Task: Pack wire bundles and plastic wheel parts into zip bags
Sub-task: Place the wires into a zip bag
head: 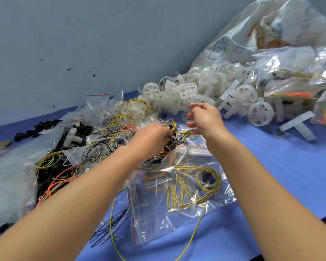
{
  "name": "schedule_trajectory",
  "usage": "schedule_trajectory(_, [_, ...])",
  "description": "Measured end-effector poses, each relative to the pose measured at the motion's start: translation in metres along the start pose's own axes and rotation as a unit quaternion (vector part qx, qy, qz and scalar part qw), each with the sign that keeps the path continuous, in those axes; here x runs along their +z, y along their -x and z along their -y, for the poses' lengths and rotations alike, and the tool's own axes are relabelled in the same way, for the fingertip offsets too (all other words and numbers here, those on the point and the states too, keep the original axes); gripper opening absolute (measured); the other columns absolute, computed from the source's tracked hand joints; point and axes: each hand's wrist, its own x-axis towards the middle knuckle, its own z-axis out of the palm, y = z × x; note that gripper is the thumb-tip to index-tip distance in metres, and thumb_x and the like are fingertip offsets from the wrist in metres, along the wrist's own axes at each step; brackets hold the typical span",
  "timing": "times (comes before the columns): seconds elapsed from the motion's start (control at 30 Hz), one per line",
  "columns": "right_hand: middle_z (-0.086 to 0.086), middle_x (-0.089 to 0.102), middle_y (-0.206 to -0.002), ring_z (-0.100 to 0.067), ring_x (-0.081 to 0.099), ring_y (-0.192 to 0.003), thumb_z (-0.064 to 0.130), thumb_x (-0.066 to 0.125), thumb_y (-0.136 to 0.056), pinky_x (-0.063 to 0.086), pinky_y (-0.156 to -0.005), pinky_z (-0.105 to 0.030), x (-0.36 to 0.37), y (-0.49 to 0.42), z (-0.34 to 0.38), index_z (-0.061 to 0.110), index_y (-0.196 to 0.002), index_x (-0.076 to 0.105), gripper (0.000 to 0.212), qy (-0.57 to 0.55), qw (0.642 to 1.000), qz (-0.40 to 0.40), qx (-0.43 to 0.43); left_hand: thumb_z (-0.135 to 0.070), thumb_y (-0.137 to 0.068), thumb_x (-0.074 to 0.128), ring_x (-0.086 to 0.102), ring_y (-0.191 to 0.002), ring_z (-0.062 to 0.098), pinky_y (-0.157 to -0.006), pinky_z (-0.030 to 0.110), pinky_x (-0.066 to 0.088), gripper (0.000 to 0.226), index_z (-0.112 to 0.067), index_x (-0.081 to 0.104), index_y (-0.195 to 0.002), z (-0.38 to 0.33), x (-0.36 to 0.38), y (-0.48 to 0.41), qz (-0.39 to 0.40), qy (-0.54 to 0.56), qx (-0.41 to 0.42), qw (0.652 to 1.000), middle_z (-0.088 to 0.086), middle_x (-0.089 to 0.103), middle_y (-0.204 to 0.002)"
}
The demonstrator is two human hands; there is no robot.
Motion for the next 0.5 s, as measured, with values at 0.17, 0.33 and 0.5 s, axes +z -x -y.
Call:
schedule_trajectory(0.17, [-0.002,0.062,-0.113,-0.023,0.063,-0.098,0.019,0.038,-0.097,0.052,-0.087,-0.042,0.001,0.002,-0.002,0.028,-0.106,0.057,0.024,0.064,0.997,0.01,-0.034,-0.028,-0.099,0.053,0.06,-0.087,0.018,-0.074,0.035,0.051,0.022,-0.02,0.068,-0.112,0.01,-0.023,0.003,-0.089,0.074,-0.034,0.993,-0.003,0.063,-0.103])
schedule_trajectory(0.33, [0.002,0.063,-0.109,-0.024,0.064,-0.101,0.023,0.036,-0.097,0.05,-0.091,-0.044,0.01,0.012,-0.002,0.032,-0.107,0.055,0.023,0.076,0.994,-0.005,-0.072,-0.019,-0.095,0.061,0.062,-0.066,0.013,-0.063,0.028,0.053,0.022,-0.013,0.065,-0.116,0.015,-0.057,0.007,-0.107,0.388,-0.208,0.892,0.004,0.069,-0.087])
schedule_trajectory(0.5, [0.003,0.067,-0.103,-0.02,0.06,-0.102,0.024,0.038,-0.101,0.047,-0.093,-0.04,0.027,0.034,0.008,0.025,-0.112,0.061,0.025,0.066,0.986,0.002,-0.151,-0.003,-0.092,0.061,0.066,-0.06,0.012,-0.059,0.023,0.057,0.021,-0.002,0.059,-0.114,0.001,-0.083,0.041,-0.11,0.742,-0.301,0.588,0.011,0.062,-0.085])
